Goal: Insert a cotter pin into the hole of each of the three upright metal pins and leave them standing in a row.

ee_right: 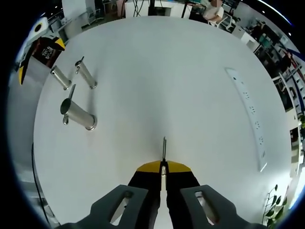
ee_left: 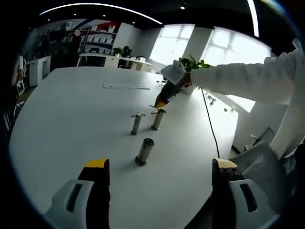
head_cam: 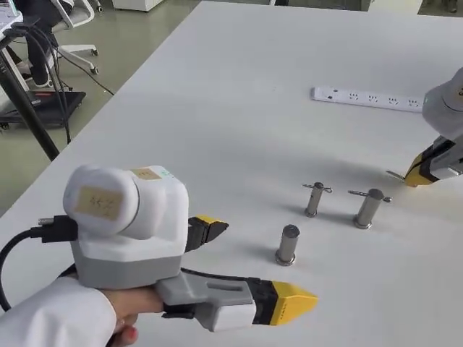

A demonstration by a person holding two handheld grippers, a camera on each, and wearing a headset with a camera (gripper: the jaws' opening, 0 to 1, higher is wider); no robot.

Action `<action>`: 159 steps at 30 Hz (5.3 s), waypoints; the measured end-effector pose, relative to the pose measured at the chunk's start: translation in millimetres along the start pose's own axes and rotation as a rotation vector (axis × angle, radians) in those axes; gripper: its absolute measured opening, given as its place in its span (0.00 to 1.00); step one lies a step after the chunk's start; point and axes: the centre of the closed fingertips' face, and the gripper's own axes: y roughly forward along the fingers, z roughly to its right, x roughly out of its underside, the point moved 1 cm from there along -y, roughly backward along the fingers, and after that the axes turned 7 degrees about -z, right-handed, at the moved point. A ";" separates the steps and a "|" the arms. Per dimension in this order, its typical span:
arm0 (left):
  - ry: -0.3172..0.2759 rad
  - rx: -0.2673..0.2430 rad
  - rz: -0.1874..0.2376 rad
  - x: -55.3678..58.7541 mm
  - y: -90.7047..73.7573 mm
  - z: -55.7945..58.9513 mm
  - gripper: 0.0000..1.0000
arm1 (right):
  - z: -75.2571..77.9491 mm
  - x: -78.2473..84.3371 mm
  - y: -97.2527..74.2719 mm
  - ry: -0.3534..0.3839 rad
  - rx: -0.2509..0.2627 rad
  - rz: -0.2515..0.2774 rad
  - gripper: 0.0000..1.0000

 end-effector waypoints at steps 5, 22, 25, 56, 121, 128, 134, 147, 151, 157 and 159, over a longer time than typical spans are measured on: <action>-0.001 0.006 0.005 -3.4 0.7 3.3 0.87 | 3.0 4.8 -12.0 0.007 0.029 0.043 0.00; 0.070 0.041 -0.021 -22.4 10.2 5.5 0.81 | -41.8 -5.7 -69.4 -0.056 0.123 0.226 0.00; 0.089 0.052 -0.017 -32.3 12.9 4.9 0.77 | -51.9 -7.2 -77.8 -0.054 0.137 0.257 0.00; -0.005 0.251 0.063 -81.2 65.9 43.1 0.49 | -137.6 -51.3 -100.8 -0.196 0.197 0.422 0.00; -0.167 0.339 -0.025 -68.8 71.1 51.5 0.00 | -183.7 -79.8 -106.6 -0.433 0.223 0.426 0.00; -0.105 0.345 -0.038 -63.9 68.2 51.2 0.00 | -181.7 -80.3 -108.0 -0.398 0.195 0.464 0.14; 0.174 0.337 -0.039 -58.6 57.7 55.3 0.00 | -189.0 -72.8 -104.6 -0.289 0.078 0.489 0.16; 0.621 0.380 0.023 -60.2 33.2 70.3 0.00 | -213.9 -77.0 -111.3 -0.093 -0.147 0.621 0.14; 0.645 0.389 0.021 -58.5 33.7 71.7 0.00 | -217.9 -80.0 -111.4 -0.087 -0.155 0.629 0.11; 0.671 0.400 0.020 -56.5 35.2 74.6 0.00 | -223.6 -82.5 -110.3 -0.103 -0.167 0.627 0.06; 0.672 0.403 0.022 -56.5 35.3 75.5 0.00 | -224.8 -82.4 -110.0 -0.104 -0.174 0.625 0.04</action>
